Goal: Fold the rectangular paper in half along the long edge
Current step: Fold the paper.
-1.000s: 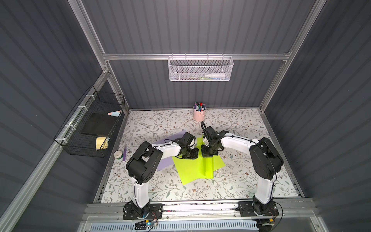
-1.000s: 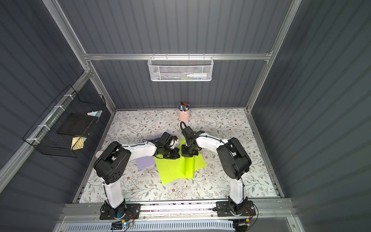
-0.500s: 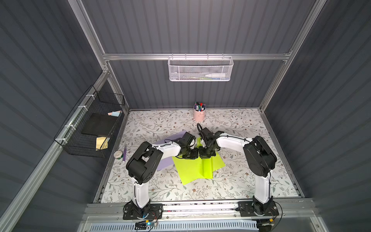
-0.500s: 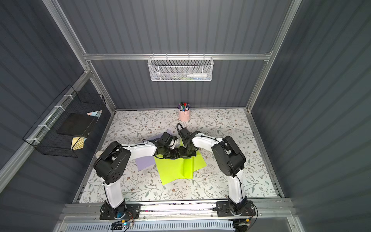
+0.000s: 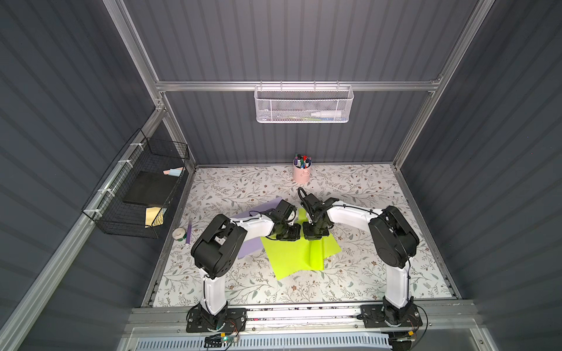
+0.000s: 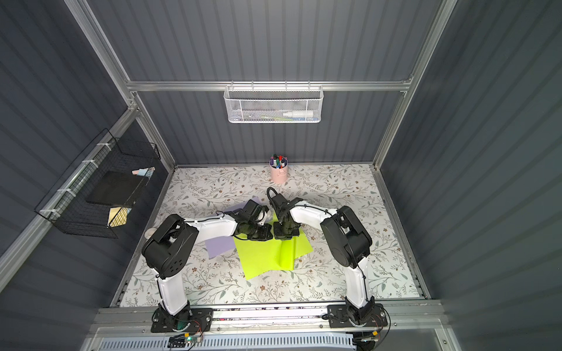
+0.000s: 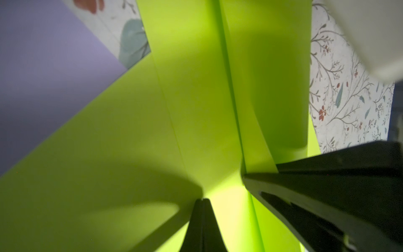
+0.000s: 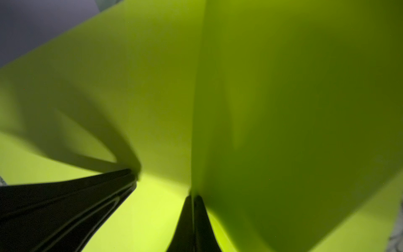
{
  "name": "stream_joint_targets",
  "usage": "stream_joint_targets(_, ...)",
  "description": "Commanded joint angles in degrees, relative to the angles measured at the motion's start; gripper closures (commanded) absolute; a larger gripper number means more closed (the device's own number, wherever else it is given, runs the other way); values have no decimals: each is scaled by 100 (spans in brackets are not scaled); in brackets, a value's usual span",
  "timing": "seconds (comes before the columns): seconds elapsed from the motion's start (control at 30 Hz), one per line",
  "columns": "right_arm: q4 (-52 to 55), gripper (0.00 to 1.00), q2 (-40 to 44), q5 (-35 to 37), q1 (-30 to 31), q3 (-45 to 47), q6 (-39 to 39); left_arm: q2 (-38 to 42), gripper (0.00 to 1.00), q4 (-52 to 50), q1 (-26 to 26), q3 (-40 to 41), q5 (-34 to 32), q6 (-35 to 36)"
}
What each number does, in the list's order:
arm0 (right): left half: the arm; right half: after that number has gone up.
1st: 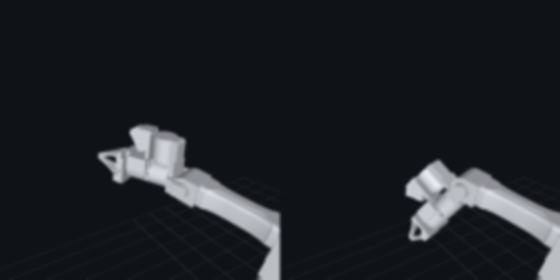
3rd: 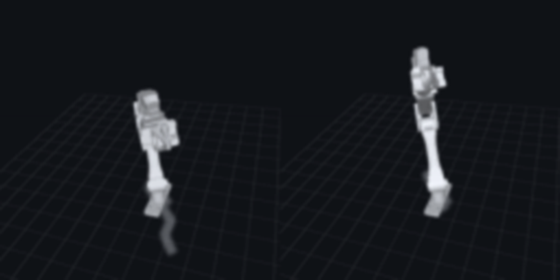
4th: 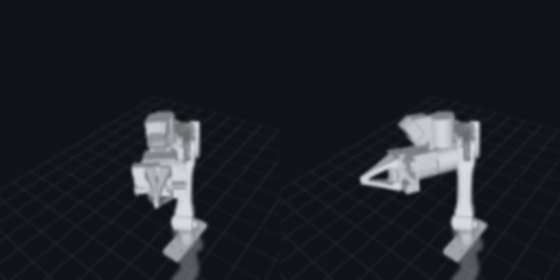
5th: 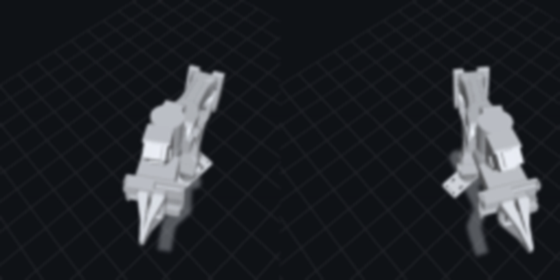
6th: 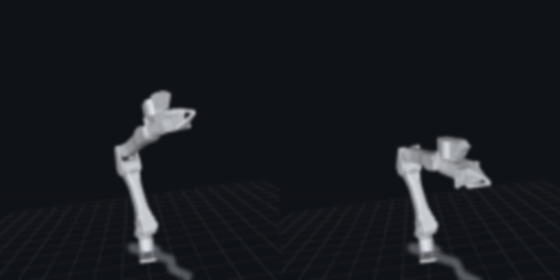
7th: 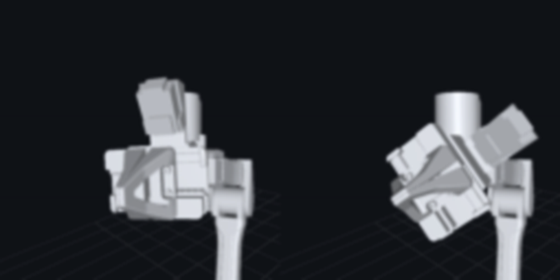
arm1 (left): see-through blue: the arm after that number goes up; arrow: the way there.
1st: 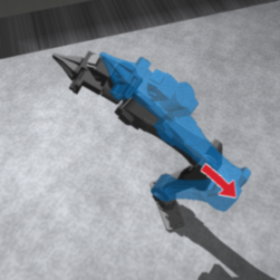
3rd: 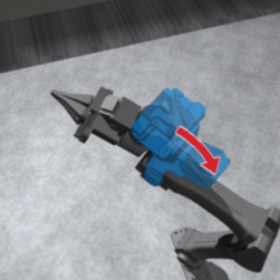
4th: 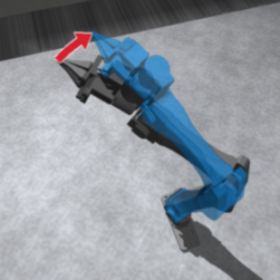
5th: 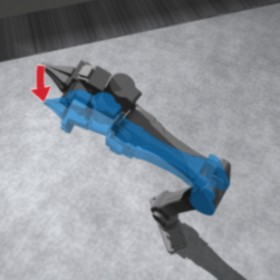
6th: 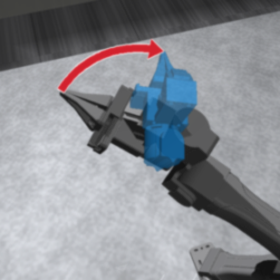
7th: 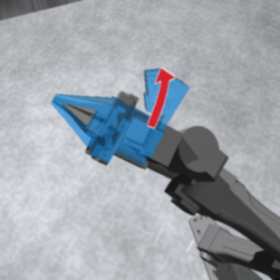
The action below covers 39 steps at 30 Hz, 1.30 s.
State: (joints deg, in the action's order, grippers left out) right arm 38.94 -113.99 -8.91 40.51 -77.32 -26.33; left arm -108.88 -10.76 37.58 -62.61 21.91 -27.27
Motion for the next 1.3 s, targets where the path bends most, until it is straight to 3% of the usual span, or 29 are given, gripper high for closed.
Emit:
stream_joint_targets(0.0,136,92,-55,13,33,-157,36,-226,97,-734,39,193,-394,-23)
stream_joint_targets(0.07,119,86,-96,-13,32,-152,35,-225,97,-738,35,189,-398,-18)
stream_joint_targets(0.23,-17,55,-26,-85,30,-26,9,-259,97,-745,37,185,-393,-15)
stream_joint_targets(0.5,-225,47,120,-226,34,172,7,-289,97,-743,39,194,-384,-24)
stream_joint_targets(0.63,-403,48,216,-296,30,349,-54,-276,97,-743,39,205,-394,-24)
stream_joint_targets(0.97,-578,86,263,-433,9,559,-138,-306,97,-752,39,191,-393,-24)
stream_joint_targets(1.27,-690,89,276,-641,6,556,-76,-310,96,-760,38,196,-393,-24)
